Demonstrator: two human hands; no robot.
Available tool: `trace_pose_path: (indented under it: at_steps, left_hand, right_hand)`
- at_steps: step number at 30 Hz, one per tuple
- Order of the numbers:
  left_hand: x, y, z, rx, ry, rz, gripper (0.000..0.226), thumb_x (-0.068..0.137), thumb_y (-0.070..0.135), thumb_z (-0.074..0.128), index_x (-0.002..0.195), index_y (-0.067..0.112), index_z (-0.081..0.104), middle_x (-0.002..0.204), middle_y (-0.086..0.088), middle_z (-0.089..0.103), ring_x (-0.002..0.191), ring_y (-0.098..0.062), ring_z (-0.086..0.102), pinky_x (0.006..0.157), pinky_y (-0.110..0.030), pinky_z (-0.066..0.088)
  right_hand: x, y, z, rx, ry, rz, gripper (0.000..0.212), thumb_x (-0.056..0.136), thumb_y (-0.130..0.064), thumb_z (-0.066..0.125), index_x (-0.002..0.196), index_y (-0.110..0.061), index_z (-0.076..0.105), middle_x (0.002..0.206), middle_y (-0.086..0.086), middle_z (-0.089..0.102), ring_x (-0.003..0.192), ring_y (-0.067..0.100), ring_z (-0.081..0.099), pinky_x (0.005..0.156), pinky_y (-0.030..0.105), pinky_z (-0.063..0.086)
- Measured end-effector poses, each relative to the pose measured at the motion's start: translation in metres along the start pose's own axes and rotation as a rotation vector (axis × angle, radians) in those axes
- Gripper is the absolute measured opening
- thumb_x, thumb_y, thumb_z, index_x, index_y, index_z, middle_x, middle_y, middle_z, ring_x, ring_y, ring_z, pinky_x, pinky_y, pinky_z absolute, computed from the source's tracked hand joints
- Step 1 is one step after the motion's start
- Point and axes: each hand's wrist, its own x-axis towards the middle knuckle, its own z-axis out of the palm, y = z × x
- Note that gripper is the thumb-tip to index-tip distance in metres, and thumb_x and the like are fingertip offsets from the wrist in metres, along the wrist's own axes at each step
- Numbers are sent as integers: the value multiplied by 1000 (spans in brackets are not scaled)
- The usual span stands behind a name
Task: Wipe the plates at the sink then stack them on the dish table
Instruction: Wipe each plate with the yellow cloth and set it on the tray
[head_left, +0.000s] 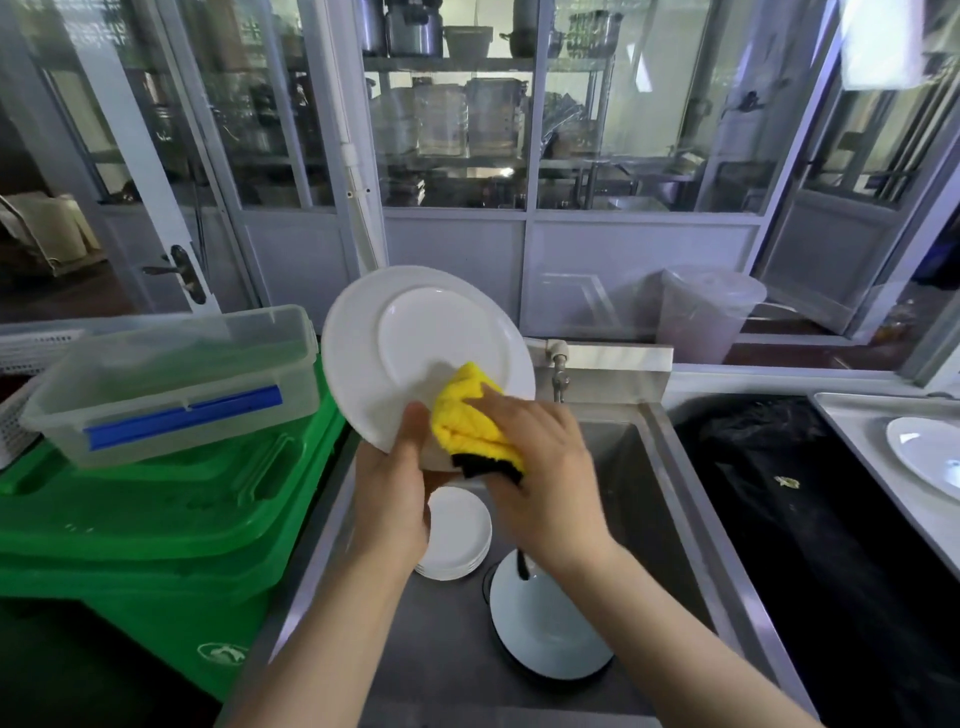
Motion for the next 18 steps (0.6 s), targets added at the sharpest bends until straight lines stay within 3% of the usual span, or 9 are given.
trace_pose_path:
  at_steps: [3, 6, 10, 13, 16, 18]
  left_hand:
    - [-3, -4, 1, -39, -51, -15, 15, 93, 15, 53, 101, 14, 65, 83, -3, 73, 76, -18, 69, 59, -27, 55]
    - [-6, -11, -5, -101, -42, -99, 21, 79, 28, 59, 95, 15, 63, 76, -4, 66, 71, -19, 64, 57, -26, 54]
    - [-15, -26, -19, -74, -1, -154, 42, 83, 40, 53, 114, 13, 63, 97, -6, 74, 84, -22, 71, 61, -30, 58]
    - [-22, -38, -27, -72, 87, -215, 37, 85, 39, 56, 117, 22, 62, 104, -2, 75, 87, -17, 72, 58, -29, 57]
    - [-28, -51, -33, -46, 135, -252, 52, 74, 41, 63, 124, 26, 58, 110, 2, 73, 91, -15, 72, 57, -30, 57]
    - [-32, -59, -36, -2, 116, -243, 45, 75, 40, 62, 120, 30, 60, 108, 5, 73, 91, -14, 72, 57, -31, 57]
  right_hand:
    - [-6, -4, 7, 76, -43, -46, 64, 57, 7, 63, 117, -14, 66, 121, 1, 65, 102, 16, 51, 93, 18, 37]
    - [-11, -1, 7, 87, -105, -112, 61, 56, 7, 57, 114, -10, 69, 123, 7, 63, 103, 21, 51, 94, 25, 39]
    - [-30, 23, 1, -4, -157, -198, 50, 61, 13, 60, 103, -10, 74, 119, 10, 64, 98, 34, 55, 91, 32, 42]
    - [-47, 52, -4, -69, -134, -119, 50, 60, 18, 65, 100, -10, 75, 118, 11, 64, 98, 33, 52, 89, 29, 42]
    - [-59, 87, -12, -187, -151, 33, 51, 59, 16, 70, 102, -12, 75, 118, 12, 64, 95, 40, 57, 86, 34, 47]
    - [-70, 112, -19, -233, -183, 151, 52, 59, 14, 74, 105, -10, 74, 118, 13, 64, 98, 42, 57, 87, 38, 47]
